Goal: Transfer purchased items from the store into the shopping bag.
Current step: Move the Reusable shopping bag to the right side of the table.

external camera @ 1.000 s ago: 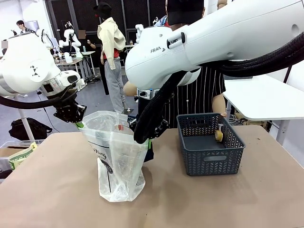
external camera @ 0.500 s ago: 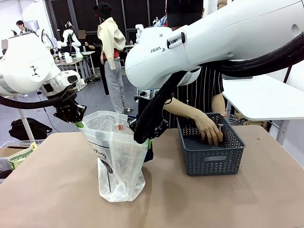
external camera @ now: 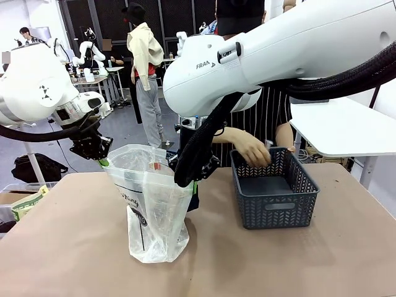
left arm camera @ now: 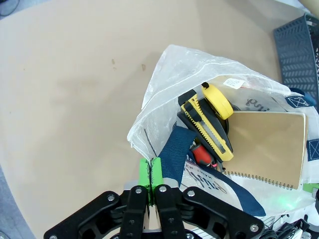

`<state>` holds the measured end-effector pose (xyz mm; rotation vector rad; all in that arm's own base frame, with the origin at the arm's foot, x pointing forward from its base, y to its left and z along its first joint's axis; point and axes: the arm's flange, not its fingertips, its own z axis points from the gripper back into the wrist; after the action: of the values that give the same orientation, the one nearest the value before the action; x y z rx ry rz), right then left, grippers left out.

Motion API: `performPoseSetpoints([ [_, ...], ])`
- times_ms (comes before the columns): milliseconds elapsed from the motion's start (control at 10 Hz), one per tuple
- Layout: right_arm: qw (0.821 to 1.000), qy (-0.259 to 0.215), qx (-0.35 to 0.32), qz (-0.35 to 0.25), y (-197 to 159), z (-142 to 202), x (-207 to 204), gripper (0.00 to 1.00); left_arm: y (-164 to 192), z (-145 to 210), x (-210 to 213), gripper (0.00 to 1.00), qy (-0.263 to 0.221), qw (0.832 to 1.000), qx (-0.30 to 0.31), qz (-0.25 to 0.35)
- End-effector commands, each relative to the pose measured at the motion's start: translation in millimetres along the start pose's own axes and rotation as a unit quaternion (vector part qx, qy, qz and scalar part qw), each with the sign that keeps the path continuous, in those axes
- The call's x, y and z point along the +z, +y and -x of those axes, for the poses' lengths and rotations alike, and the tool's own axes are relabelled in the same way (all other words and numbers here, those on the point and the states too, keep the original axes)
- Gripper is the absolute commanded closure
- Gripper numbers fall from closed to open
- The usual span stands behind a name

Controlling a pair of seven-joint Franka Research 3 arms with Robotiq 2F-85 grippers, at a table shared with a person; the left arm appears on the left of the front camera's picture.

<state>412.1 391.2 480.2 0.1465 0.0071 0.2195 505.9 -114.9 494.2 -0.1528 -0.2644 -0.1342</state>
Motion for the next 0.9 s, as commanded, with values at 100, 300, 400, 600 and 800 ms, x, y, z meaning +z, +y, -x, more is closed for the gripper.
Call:
performPoseSetpoints([
  [100,1.0,0.001,0.004,-0.007,-3.8,4.4,-0.5,1.0,2.1,4.0,0.5,1.0,-0.006,1.0,0.003,0.001],
  [300,1.0,0.001,0.004,-0.007,-3.8,4.4,-0.5,1.0,2.1,4.0,0.5,1.0,-0.006,1.0,0.003,0.001],
  [400,1.0,0.001,0.004,-0.007,-3.8,4.4,-0.5,1.0,2.1,4.0,0.5,1.0,-0.006,1.0,0.003,0.001],
  [600,1.0,0.001,0.004,-0.007,-3.8,4.4,-0.5,1.0,2.1,4.0,0.5,1.0,-0.006,1.0,0.003,0.001],
  [800,1.0,0.001,0.004,-0.007,-3.8,4.4,-0.5,1.0,2.1,4.0,0.5,1.0,-0.006,1.0,0.003,0.001],
])
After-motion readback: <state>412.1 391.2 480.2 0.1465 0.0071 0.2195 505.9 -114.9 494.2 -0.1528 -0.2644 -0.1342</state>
